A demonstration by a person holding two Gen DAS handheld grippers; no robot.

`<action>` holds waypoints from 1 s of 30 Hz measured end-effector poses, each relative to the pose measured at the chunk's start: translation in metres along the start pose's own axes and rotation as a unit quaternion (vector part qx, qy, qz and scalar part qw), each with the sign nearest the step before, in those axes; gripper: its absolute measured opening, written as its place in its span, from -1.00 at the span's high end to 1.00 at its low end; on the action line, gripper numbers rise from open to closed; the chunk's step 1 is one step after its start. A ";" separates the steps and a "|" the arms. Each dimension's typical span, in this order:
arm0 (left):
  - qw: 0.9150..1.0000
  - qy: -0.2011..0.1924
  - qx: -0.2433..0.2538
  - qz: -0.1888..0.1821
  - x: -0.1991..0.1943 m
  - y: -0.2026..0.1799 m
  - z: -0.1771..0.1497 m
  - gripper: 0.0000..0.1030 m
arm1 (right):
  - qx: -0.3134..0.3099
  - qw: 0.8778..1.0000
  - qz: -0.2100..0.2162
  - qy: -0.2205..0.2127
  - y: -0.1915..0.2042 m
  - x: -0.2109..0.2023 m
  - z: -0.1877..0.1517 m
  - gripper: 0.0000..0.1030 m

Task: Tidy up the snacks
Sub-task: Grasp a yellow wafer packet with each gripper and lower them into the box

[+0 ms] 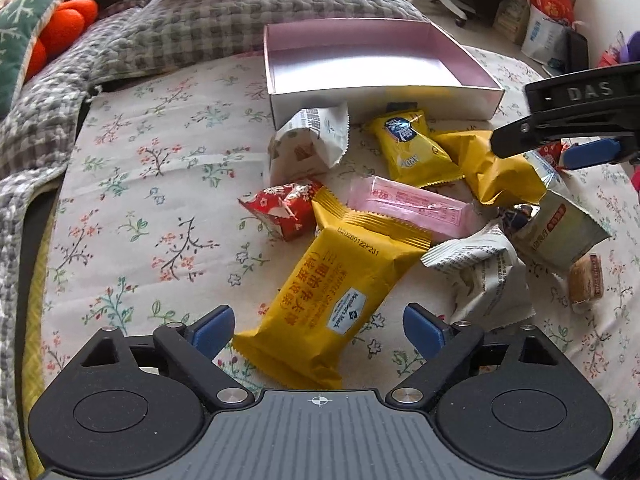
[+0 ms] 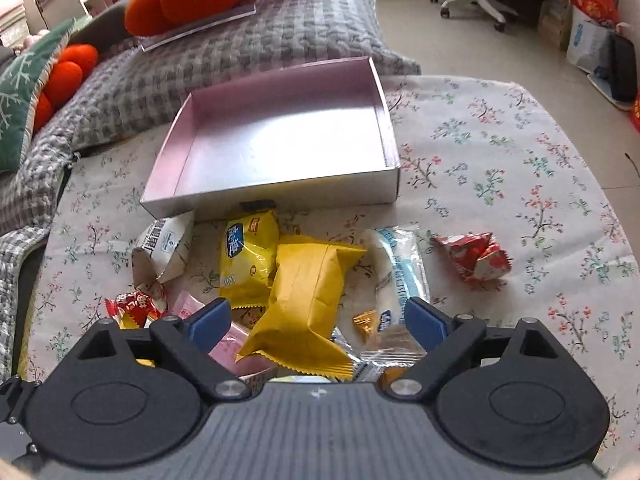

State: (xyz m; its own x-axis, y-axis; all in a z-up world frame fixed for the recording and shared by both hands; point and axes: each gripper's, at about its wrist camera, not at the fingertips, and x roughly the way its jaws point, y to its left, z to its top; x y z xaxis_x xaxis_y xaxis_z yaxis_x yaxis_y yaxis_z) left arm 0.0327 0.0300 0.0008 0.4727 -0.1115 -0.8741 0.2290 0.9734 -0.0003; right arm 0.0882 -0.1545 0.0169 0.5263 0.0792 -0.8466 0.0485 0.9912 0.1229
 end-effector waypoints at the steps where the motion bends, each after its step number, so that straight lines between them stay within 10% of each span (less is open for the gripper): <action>1: 1.000 0.001 0.003 0.002 0.002 -0.001 0.001 -0.69 | -0.002 1.000 -0.005 0.004 0.000 0.003 0.002 -0.75; 11: 1.000 0.024 -0.009 0.007 0.017 0.005 0.003 0.16 | 0.004 0.999 -0.006 0.043 0.002 0.035 0.006 -0.19; 13: 1.000 0.015 -0.011 0.005 0.012 0.006 0.004 0.21 | 0.016 0.999 0.012 0.049 0.000 0.037 0.005 0.19; 30: 0.993 -0.059 -0.088 -0.053 -0.037 0.019 0.047 0.28 | 0.035 0.997 0.071 -0.009 -0.012 -0.006 0.028 0.28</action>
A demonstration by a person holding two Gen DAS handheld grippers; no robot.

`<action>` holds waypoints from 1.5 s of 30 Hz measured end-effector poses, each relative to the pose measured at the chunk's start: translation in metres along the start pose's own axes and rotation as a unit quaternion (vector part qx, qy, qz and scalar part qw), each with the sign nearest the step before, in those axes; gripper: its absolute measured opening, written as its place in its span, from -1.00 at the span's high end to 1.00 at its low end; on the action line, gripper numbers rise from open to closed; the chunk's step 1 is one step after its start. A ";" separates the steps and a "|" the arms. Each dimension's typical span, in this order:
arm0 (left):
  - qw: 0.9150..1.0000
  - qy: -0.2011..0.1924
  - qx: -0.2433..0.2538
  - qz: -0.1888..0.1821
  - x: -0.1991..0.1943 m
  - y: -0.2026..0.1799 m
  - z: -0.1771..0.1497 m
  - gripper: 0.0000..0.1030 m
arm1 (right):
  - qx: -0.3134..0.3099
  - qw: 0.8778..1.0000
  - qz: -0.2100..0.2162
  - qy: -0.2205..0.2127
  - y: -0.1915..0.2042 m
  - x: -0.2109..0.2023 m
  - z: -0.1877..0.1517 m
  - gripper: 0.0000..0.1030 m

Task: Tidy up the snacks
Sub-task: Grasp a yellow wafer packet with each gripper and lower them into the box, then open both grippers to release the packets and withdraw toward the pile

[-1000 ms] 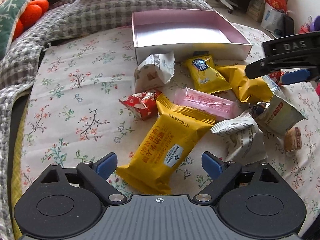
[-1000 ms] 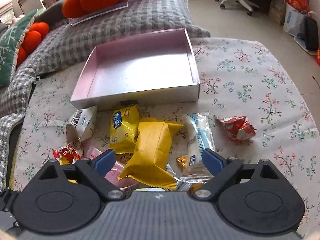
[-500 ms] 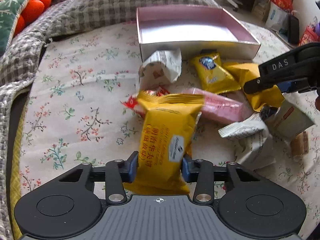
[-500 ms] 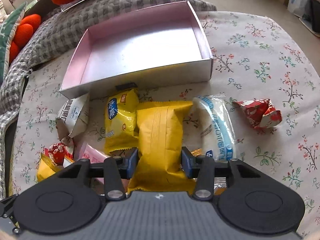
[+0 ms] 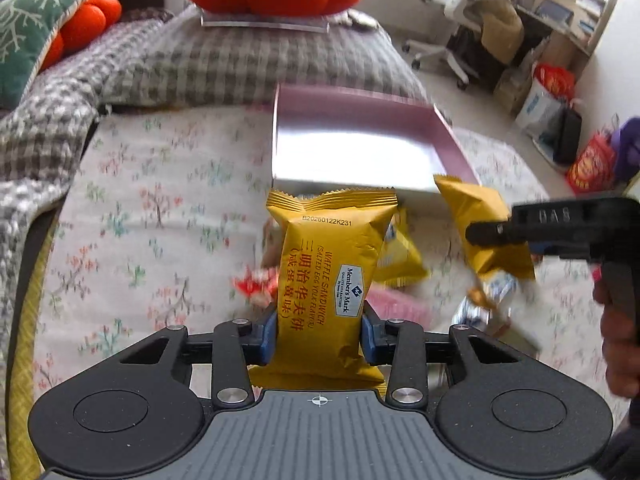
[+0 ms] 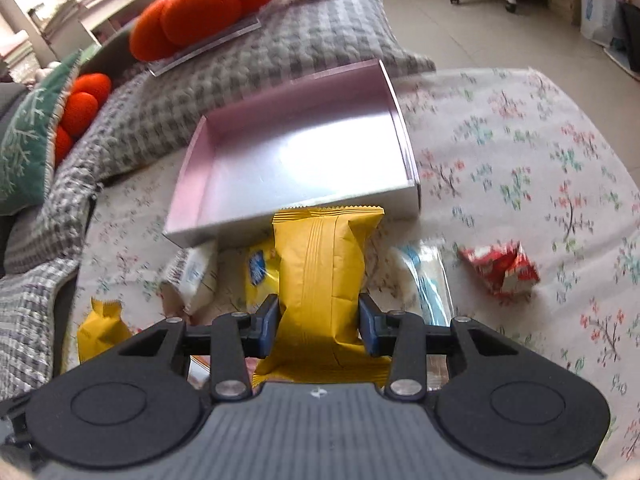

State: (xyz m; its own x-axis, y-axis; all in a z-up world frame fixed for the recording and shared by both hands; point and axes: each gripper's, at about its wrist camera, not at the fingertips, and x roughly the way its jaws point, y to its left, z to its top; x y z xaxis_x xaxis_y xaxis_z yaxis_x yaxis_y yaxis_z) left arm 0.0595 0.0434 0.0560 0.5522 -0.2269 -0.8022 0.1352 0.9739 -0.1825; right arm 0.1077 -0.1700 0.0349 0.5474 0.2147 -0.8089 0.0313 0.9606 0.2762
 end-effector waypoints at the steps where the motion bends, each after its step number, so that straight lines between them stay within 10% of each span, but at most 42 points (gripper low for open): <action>1: 1.000 -0.006 -0.004 0.002 0.001 0.000 0.007 0.28 | 0.001 1.000 0.007 -0.003 0.000 -0.001 0.004 0.28; 16: 0.999 -0.034 -0.016 0.015 0.090 -0.010 0.120 0.28 | -0.012 0.999 0.010 -0.035 -0.014 0.044 0.074 0.28; 29: 0.998 -0.011 0.008 0.056 0.163 -0.016 0.134 0.25 | 0.002 1.000 -0.020 -0.006 -0.024 0.098 0.089 0.27; 45: 0.997 -0.034 -0.035 0.054 0.077 0.008 0.115 -0.28 | -0.010 0.997 -0.048 -0.062 -0.024 0.035 0.078 -0.59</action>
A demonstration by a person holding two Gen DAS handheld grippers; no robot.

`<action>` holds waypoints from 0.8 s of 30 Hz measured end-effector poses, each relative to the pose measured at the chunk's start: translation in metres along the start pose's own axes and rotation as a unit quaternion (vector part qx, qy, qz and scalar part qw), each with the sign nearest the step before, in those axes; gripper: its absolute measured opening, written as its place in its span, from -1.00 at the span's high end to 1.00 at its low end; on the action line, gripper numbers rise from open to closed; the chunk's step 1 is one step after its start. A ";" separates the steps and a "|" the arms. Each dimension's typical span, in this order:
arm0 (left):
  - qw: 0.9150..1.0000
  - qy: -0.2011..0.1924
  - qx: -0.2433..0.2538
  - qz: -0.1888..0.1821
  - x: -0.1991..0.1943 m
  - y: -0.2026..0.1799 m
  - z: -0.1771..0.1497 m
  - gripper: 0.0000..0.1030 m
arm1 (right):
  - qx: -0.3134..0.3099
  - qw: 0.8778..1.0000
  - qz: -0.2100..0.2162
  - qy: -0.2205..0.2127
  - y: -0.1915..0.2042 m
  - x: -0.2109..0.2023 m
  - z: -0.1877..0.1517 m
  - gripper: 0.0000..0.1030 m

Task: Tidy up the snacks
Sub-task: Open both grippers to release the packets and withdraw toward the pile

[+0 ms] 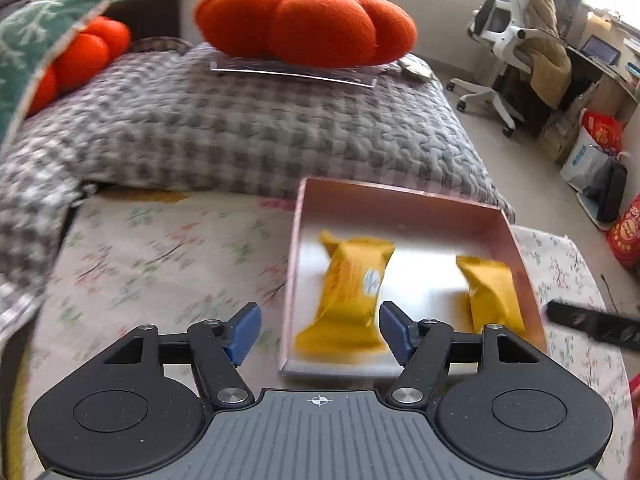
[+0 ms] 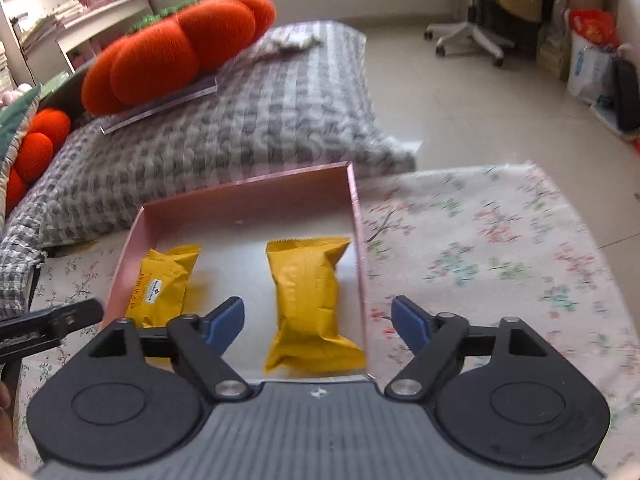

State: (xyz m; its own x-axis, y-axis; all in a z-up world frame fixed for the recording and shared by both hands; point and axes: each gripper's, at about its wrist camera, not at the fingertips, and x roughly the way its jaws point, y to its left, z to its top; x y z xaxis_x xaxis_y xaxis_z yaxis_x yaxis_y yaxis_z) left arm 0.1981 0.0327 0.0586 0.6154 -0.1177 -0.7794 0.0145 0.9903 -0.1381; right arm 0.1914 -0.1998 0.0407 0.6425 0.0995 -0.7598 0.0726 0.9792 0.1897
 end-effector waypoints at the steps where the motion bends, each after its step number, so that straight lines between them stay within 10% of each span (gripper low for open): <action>1: 1.000 -0.001 0.004 0.006 -0.008 0.001 -0.005 -0.30 | 0.003 1.000 0.001 -0.006 -0.003 -0.013 -0.002 -0.63; 8: 1.000 0.000 0.005 0.001 -0.058 0.003 -0.065 -0.39 | 0.018 0.998 0.049 -0.044 -0.015 -0.083 -0.037 -0.97; 24: 0.998 0.019 0.003 -0.058 -0.099 -0.024 -0.191 -0.58 | -0.007 0.995 0.063 -0.080 -0.032 -0.146 -0.156 -0.99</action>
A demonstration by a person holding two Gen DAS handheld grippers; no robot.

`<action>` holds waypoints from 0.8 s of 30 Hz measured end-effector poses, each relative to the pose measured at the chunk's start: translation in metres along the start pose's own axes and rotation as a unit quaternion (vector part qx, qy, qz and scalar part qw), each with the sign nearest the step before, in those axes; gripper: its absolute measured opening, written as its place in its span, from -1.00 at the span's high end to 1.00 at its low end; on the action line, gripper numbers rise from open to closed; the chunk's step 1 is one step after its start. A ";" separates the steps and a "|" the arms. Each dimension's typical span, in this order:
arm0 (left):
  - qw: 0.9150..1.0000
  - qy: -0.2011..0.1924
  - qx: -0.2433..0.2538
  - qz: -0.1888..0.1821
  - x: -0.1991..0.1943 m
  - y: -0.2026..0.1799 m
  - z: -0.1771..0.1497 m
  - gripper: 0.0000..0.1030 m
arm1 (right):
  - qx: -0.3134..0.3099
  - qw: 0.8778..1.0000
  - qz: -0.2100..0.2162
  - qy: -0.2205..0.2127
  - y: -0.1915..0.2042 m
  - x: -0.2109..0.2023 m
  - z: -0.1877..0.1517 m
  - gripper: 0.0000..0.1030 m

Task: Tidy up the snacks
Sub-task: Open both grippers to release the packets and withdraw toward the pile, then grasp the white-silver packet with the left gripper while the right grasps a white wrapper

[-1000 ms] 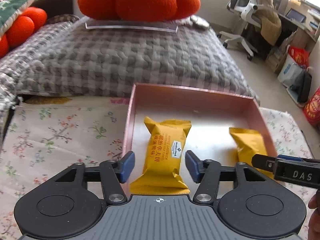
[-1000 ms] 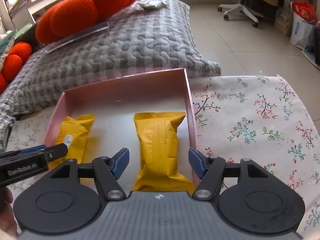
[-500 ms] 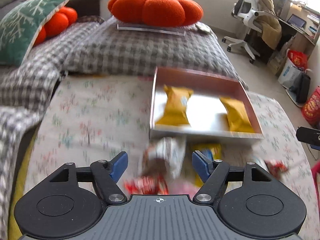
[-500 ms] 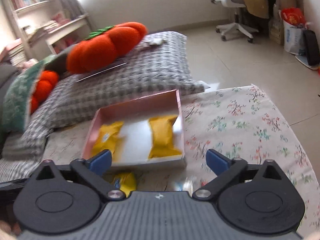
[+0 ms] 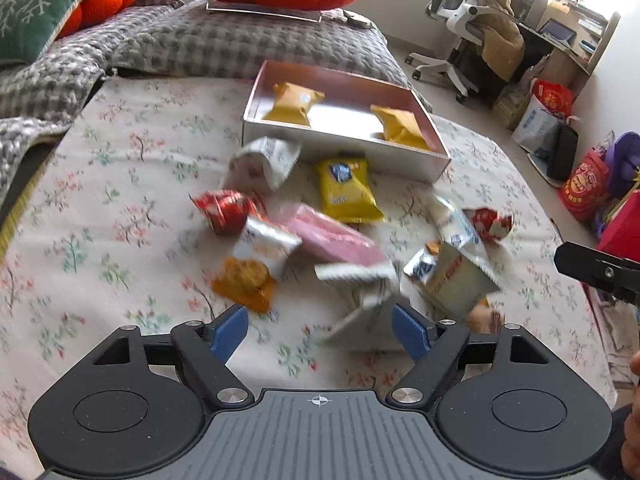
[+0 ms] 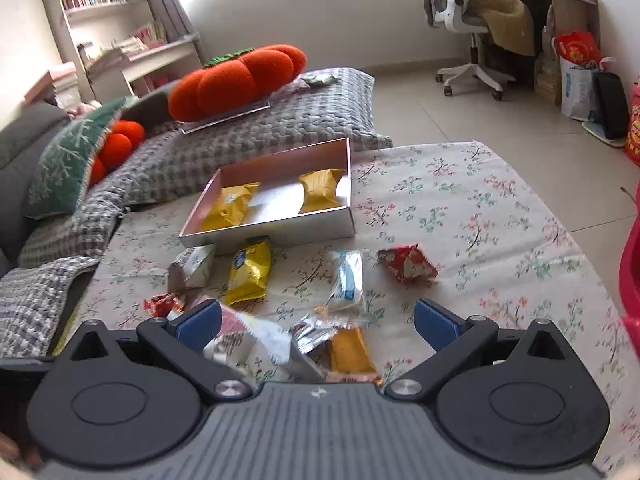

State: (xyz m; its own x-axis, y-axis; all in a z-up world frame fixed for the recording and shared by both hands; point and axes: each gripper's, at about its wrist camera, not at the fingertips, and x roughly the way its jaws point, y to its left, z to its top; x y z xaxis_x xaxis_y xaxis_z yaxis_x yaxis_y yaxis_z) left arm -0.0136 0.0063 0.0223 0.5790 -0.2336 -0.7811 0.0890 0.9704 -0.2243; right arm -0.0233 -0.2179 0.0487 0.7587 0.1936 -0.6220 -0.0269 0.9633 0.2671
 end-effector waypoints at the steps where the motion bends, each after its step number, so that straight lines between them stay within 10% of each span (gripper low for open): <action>1: 1.000 0.007 0.001 0.002 0.002 -0.002 -0.003 -0.58 | 0.002 1.000 0.006 0.001 -0.002 -0.001 -0.005 -0.99; 24: 0.998 0.040 0.024 0.036 0.036 -0.034 0.000 -0.61 | 0.031 0.998 -0.019 0.057 -0.017 0.009 -0.028 -0.58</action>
State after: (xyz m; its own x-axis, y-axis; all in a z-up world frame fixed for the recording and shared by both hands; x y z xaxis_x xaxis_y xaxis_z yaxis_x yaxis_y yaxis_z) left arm 0.0041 -0.0354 0.0018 0.5182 -0.1661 -0.8390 0.0898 0.9861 -0.1397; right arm -0.0342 -0.2276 0.0185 0.6796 0.1810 -0.7109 0.0430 0.9576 0.2849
